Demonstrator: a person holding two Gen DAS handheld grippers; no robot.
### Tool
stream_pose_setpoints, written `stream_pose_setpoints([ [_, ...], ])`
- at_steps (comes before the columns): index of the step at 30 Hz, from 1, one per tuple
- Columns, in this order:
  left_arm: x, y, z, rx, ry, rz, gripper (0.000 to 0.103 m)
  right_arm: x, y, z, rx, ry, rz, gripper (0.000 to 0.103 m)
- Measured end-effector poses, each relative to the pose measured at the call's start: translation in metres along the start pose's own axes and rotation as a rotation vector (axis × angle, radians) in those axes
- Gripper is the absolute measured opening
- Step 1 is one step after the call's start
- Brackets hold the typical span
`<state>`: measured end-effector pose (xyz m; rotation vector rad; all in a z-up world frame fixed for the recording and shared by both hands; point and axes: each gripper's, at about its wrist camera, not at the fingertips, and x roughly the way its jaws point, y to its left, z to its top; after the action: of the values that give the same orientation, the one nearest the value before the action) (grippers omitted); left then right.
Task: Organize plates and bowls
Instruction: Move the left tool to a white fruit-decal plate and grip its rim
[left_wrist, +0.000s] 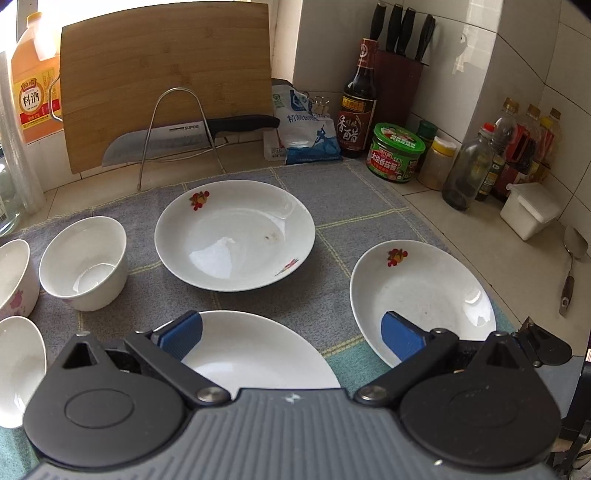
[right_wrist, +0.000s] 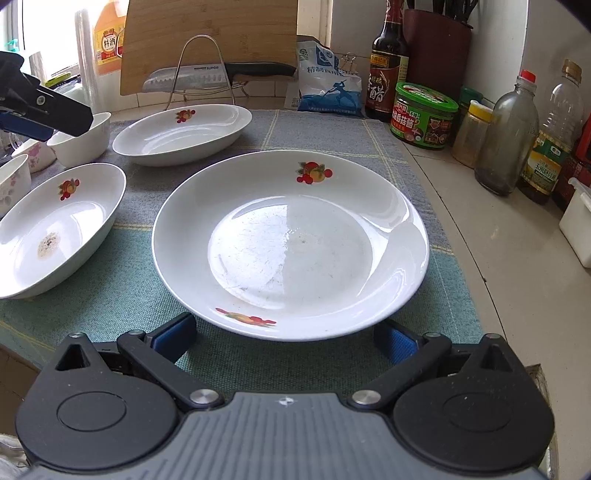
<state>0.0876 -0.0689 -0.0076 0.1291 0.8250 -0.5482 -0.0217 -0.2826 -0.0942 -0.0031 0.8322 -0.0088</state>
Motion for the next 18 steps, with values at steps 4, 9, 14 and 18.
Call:
stream_pose_setpoints([
  [4, 0.012, -0.011, 0.008, 0.041, 0.017, 0.005, 0.102, 0.0, -0.006, -0.005, -0.024, -0.058, 0.027, 0.103],
  [9, 0.025, -0.028, 0.019, 0.117, 0.02, -0.026, 0.102, 0.002, -0.009, -0.009, -0.015, -0.105, 0.015, 0.103],
  [14, 0.042, -0.045, 0.037, 0.195, 0.045, -0.111, 0.102, 0.002, -0.011, -0.01, -0.024, -0.11, 0.023, 0.103],
  [18, 0.058, -0.059, 0.048, 0.279, 0.067, -0.152, 0.102, 0.002, -0.012, -0.012, -0.03, -0.124, 0.029, 0.103],
])
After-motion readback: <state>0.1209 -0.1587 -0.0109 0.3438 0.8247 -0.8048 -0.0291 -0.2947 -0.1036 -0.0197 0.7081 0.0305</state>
